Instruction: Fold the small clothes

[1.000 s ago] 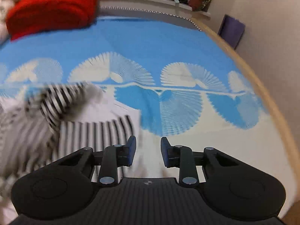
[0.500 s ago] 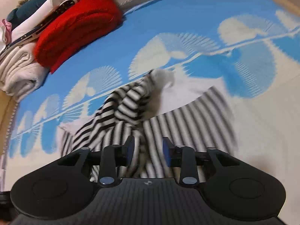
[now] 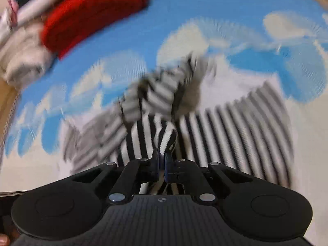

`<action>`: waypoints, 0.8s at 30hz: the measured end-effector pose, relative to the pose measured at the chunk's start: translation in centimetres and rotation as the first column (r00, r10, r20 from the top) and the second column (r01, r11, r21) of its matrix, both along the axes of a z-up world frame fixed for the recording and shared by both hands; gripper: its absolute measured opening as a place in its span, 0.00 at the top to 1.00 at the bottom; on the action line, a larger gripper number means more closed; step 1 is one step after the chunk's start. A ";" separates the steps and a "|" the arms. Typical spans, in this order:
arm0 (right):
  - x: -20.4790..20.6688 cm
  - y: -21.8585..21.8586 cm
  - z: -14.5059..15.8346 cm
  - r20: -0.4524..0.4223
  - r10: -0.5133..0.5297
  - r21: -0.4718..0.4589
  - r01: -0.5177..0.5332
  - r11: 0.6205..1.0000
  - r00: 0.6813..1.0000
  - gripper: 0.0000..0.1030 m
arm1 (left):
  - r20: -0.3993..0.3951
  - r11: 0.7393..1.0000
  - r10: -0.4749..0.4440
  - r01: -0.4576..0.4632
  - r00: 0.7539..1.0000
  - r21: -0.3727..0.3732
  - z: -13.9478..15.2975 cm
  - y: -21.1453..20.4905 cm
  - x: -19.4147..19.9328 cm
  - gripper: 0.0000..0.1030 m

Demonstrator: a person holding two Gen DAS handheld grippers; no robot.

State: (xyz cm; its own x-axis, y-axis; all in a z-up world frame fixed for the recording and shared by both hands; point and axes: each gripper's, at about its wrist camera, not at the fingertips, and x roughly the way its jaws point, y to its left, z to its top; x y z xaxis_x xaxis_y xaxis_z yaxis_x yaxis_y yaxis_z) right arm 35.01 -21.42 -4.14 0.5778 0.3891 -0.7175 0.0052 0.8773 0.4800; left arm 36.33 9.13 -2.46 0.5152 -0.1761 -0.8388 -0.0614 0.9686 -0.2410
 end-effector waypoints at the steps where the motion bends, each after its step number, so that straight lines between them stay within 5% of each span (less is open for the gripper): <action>1: -0.7 -1.1 1.5 0.064 -0.020 0.040 0.018 0.999 0.998 0.97 | 0.063 0.999 0.021 -0.019 0.998 -0.041 1.1 0.5 -0.2 0.99; 4: -3.7 -4.0 5.5 0.238 -0.050 0.100 0.026 0.995 0.970 0.98 | 0.241 0.990 0.069 -0.037 0.968 -0.138 4.0 1.5 -1.3 0.99; 7: -6.7 -4.7 7.0 0.303 0.094 0.103 -0.131 0.986 0.948 0.98 | 0.340 0.996 0.059 -0.035 0.939 -0.077 5.4 1.3 -2.3 0.99; 9: -8.0 -3.1 5.7 0.191 0.371 0.106 -0.395 0.912 0.909 0.97 | 0.240 0.996 0.046 -0.026 0.970 -0.087 4.2 1.7 -1.7 0.99; 10: -8.9 -2.0 4.9 0.135 0.456 0.047 -0.465 0.884 0.880 0.98 | 0.109 0.996 0.017 -0.007 0.994 -0.089 2.7 2.0 -1.1 0.99; 12: -9.8 -0.5 3.0 0.011 0.525 -0.116 -0.521 0.846 0.851 0.97 | -0.155 0.997 -0.040 0.030 0.987 -0.065 -0.8 2.2 -0.5 0.97; 13: -9.6 -0.5 2.0 -0.043 0.522 -0.132 -0.523 0.842 0.852 0.96 | -0.191 0.999 -0.010 0.002 0.982 -0.045 -1.5 2.7 -0.7 0.97; 15: -8.4 -1.6 1.4 -0.062 0.421 -0.151 -0.426 0.892 0.905 0.94 | -0.172 0.993 0.083 -0.095 0.982 -0.064 -1.1 4.1 -1.1 0.92; 17: -6.7 -3.7 1.6 -0.029 0.288 -0.102 -0.289 0.952 0.957 0.75 | -0.142 0.977 0.133 -0.154 0.981 -0.146 -0.2 5.3 -1.3 0.71; 19: -5.3 -5.0 1.5 -0.015 0.145 -0.026 -0.145 0.989 0.989 0.63 | -0.160 0.962 0.154 -0.185 0.975 -0.199 0.0 5.5 -1.1 0.68; 24: -2.7 -5.2 -2.5 -0.132 -0.014 0.143 0.033 0.989 0.991 0.61 | -0.284 0.927 0.089 -0.184 0.955 -0.328 -1.8 4.1 -0.4 0.63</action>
